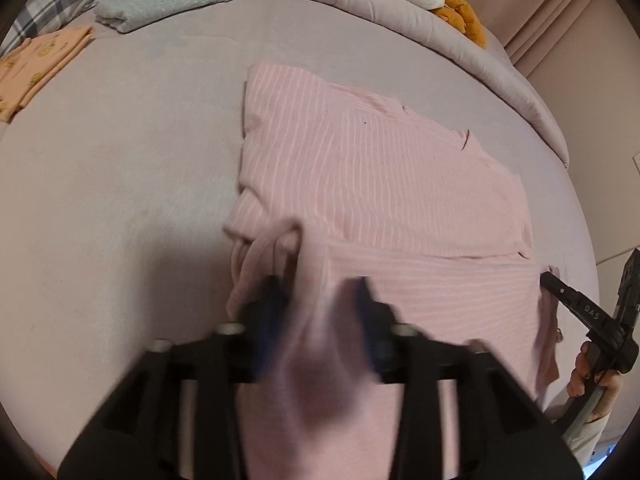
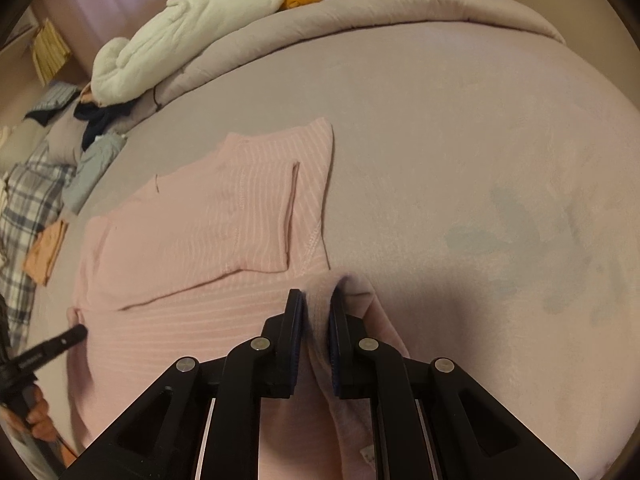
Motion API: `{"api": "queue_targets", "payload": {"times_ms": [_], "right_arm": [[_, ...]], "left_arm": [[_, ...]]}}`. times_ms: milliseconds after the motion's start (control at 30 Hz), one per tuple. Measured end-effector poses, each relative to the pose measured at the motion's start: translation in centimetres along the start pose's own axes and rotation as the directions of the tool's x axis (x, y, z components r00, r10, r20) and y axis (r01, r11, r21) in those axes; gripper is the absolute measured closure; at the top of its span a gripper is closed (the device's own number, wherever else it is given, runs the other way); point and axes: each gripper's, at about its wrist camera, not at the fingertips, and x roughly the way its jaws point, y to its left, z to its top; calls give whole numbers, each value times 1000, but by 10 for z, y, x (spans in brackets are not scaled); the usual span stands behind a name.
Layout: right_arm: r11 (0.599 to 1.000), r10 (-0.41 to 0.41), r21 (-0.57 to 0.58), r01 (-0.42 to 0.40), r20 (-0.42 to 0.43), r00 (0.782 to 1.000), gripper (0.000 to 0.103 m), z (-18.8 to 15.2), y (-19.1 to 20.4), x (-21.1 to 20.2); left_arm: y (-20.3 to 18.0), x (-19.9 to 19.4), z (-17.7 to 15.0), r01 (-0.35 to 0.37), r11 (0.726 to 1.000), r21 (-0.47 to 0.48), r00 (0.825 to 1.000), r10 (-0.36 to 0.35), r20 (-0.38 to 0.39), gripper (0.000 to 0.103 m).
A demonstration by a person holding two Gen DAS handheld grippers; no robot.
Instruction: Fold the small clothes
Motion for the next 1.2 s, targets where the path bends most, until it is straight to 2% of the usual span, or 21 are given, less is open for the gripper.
{"api": "queue_targets", "payload": {"times_ms": [67, 133, 233, 500, 667, 933, 1100, 1133, 1200], "right_arm": [[1000, -23, -16, 23, 8, 1000, 71, -2, 1, -6], [997, -60, -37, 60, 24, 998, 58, -7, 2, -15], [995, -77, -54, 78, 31, 997, 57, -16, -2, -27], [999, -39, -28, 39, 4, 999, 57, -50, -21, -50], [1000, -15, -20, 14, -18, 1000, 57, -63, -20, -51], [1000, 3, 12, -3, -33, 999, 57, -74, -28, -50], [999, 1, 33, 0, -47, 999, 57, -78, -35, -48], [999, 3, 34, -2, -49, 999, 57, -80, -36, -48], [1000, 7, 27, -6, -54, 999, 58, -83, -36, -46]], "left_arm": [[0, -10, -2, 11, 1000, -1, 1000, -11, 20, 47], [1, -21, -7, 12, 1000, -4, 999, -11, 39, 40], [7, -36, -20, 29, 1000, -5, 998, -28, 57, 34], [15, -45, -55, 47, 999, -25, 999, -46, 9, 34], [27, -39, -74, 26, 998, -57, 999, -27, -28, 34], [35, -40, -88, 57, 992, -111, 997, -61, -40, 35], [31, -34, -93, 67, 993, -99, 995, -74, -66, 36], [29, -34, -93, 63, 994, -89, 996, -69, -64, 37], [28, -31, -93, 61, 995, -83, 995, -67, -69, 50]]}}
